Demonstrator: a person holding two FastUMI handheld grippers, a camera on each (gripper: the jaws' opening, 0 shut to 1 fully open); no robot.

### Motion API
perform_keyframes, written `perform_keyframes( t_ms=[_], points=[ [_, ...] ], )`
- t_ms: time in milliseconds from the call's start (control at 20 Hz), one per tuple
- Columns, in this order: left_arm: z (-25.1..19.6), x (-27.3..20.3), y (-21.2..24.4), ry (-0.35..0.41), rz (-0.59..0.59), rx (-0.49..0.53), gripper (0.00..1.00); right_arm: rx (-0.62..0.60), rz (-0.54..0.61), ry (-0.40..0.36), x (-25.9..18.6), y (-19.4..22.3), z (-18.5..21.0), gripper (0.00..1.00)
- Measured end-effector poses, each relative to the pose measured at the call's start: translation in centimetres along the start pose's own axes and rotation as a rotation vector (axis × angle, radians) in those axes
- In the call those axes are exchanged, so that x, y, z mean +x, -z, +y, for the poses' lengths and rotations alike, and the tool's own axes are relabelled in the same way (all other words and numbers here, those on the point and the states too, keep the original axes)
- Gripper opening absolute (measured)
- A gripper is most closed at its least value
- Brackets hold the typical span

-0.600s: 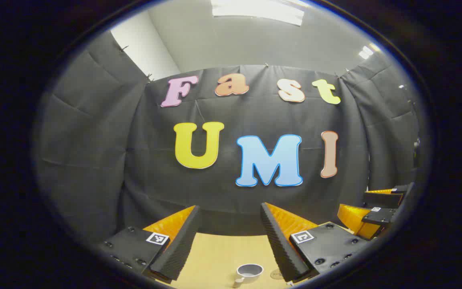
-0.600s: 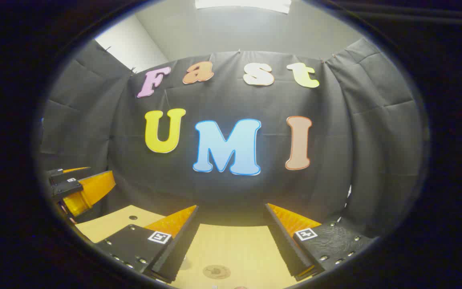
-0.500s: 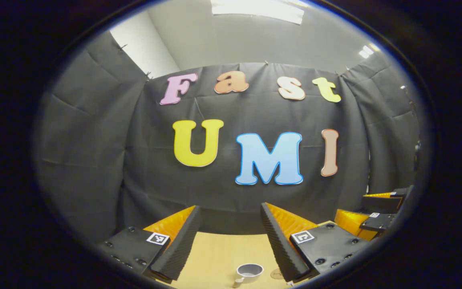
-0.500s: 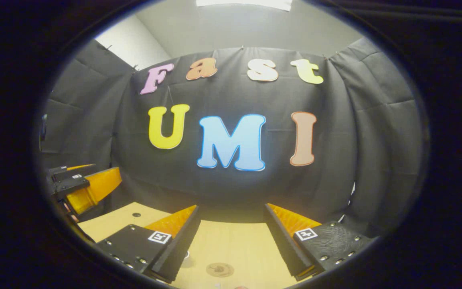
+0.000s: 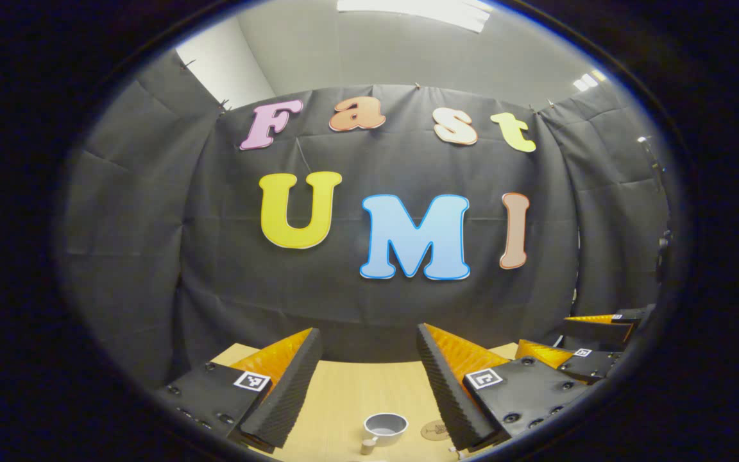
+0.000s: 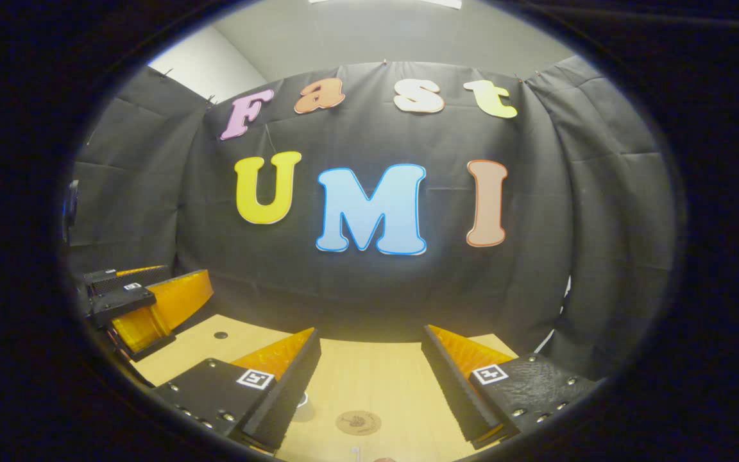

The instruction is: Put the toothbrush and toothpaste on the desktop into the cup, then pick up the cup and place it on the coaster on the desktop.

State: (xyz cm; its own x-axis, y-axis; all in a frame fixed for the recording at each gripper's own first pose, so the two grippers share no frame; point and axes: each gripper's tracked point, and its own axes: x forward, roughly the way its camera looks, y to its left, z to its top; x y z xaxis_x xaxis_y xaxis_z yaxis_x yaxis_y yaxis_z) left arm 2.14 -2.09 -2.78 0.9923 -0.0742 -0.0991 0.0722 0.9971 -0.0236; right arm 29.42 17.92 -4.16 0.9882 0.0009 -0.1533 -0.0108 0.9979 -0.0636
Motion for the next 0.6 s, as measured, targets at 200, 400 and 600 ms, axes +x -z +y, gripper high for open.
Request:
perform_keyframes(
  t_ms=[200,400,600],
  points=[
    [0.0,0.2,1.4,0.006,0.041,0.008,0.93,0.003,0.04,0.025,4.3,3.7,-3.8,0.96],
    [-0.4,0.1,6.0,0.036,0.161,0.039,0.93,0.009,0.178,0.025,12.7,10.9,-4.6,0.96],
    [-0.2,-1.6,11.9,0.051,0.303,0.031,0.93,0.018,0.314,0.013,7.0,15.3,-2.9,0.96]
  ],
)
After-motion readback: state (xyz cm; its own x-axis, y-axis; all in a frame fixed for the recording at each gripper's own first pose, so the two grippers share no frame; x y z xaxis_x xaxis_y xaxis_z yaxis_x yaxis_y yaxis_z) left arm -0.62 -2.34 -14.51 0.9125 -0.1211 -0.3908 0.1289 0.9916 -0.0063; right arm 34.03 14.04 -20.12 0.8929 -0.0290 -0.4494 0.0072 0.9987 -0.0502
